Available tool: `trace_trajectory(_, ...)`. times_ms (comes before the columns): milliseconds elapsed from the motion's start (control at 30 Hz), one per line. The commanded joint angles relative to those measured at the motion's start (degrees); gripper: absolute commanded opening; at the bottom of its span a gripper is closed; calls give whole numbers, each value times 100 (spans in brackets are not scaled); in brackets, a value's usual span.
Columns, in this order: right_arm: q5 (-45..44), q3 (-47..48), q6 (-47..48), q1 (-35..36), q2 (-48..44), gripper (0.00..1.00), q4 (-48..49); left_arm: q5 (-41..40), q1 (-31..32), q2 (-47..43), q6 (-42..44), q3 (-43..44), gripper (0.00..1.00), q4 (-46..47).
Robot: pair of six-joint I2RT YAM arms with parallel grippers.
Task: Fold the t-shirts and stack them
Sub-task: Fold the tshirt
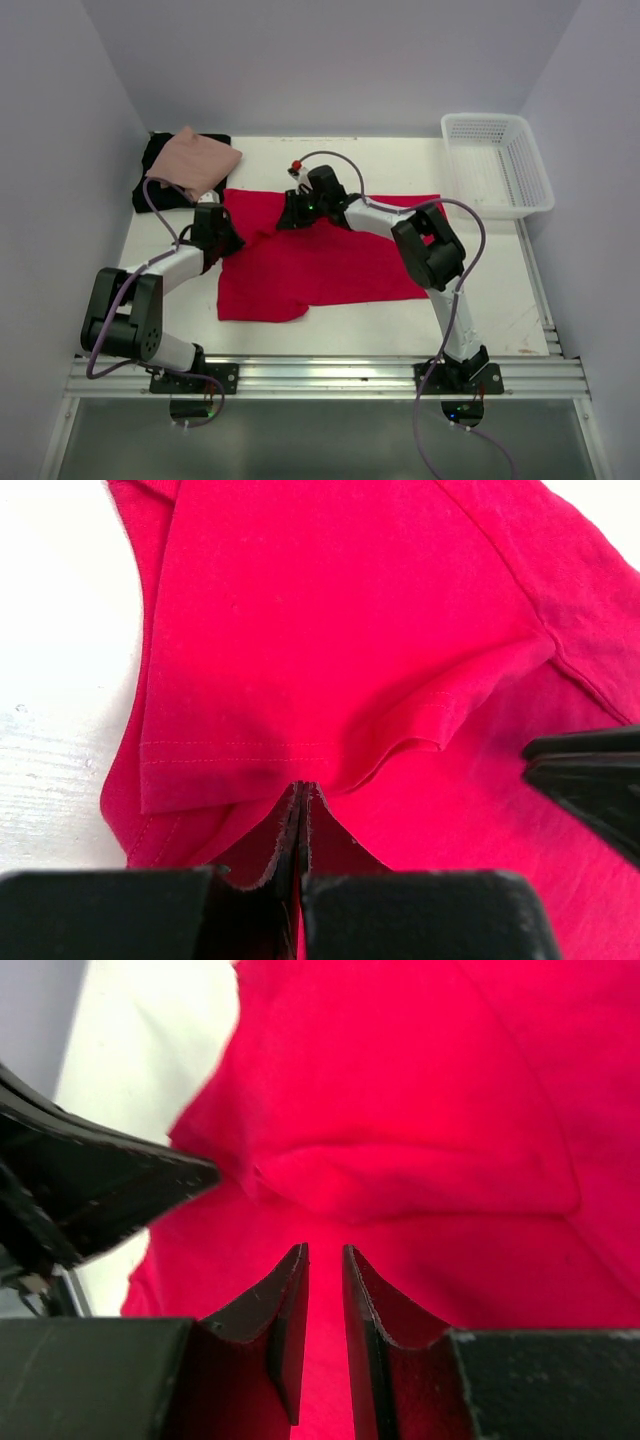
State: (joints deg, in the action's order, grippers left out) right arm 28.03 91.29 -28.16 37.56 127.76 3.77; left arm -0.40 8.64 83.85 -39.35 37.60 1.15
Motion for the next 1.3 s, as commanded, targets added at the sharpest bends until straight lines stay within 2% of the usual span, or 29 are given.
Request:
trace_trajectory(0, -404, -59, 373, 93, -367, 24, -289, 14, -12, -159, 77, -16, 0, 289)
trace_trajectory(567, -518, 1356, 355, 155, 872, 25, -974, 14, -12, -299, 77, -131, 0, 316)
trace_trajectory(1133, -641, 1348, 390, 296, 873, 26, -1097, 5, -21, -273, 77, -113, 0, 290)
trace_trajectory(1267, -895, 1365, 513, 375, 855, 28, -1282, 5, -21, -255, 68, -131, 0, 307)
